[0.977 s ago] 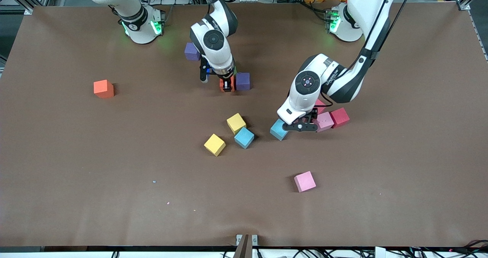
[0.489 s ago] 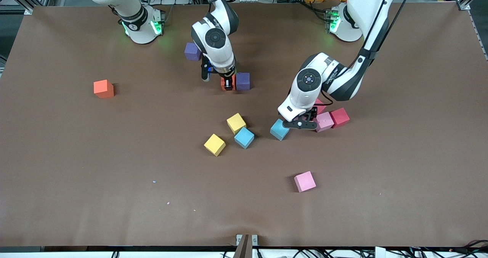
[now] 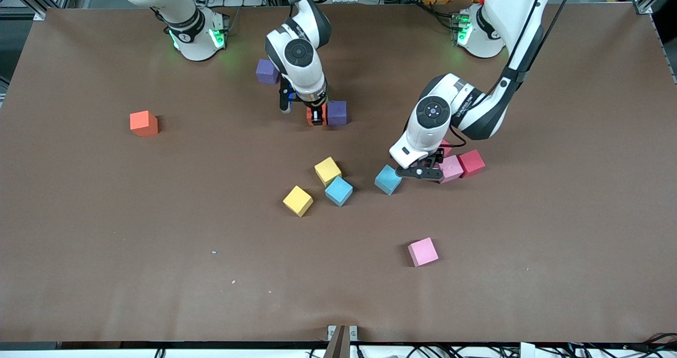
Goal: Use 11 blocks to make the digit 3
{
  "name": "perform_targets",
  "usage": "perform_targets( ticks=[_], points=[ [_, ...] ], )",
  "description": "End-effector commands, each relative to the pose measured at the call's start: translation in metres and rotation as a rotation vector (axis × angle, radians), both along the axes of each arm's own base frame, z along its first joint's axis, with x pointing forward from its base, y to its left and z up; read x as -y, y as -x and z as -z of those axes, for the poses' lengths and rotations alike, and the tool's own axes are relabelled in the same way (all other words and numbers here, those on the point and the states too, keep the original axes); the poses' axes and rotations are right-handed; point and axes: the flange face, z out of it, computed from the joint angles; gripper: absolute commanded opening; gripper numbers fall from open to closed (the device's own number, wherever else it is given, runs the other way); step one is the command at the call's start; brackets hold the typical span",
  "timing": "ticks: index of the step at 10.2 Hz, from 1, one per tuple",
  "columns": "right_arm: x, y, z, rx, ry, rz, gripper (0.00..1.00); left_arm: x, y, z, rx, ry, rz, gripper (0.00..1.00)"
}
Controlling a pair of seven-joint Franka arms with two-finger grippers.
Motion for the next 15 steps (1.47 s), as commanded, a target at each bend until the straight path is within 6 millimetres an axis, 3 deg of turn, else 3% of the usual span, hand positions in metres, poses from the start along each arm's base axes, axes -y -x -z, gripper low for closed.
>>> perform_targets(
  ticks=[1,10,11,12,13,14,15],
  points=[
    [-0.004,0.005,0.004,0.003,0.000,0.001,0.38,-0.003,0.006,0.003,0.009,-0.005,0.033,1.00],
    [-0.008,0.009,0.002,0.003,0.003,-0.017,0.70,-0.008,0.017,0.017,-0.022,-0.022,0.034,1.00],
    [-0.009,0.009,0.001,0.005,0.002,-0.009,1.00,-0.008,0.017,0.017,-0.023,-0.023,0.034,1.00],
    [-0.010,0.009,-0.001,0.006,-0.001,-0.007,1.00,-0.009,0.018,0.018,-0.025,-0.023,0.034,1.00],
    [-0.010,0.008,-0.001,0.005,-0.002,-0.007,1.00,-0.008,0.018,0.018,-0.025,-0.023,0.035,0.92],
    [-0.010,0.009,-0.003,0.006,-0.004,-0.010,1.00,-0.007,0.018,0.017,-0.023,-0.023,0.026,0.71],
    [-0.011,0.010,-0.006,-0.005,-0.002,-0.015,1.00,-0.005,0.020,0.017,-0.022,-0.023,0.017,0.57]
  ],
)
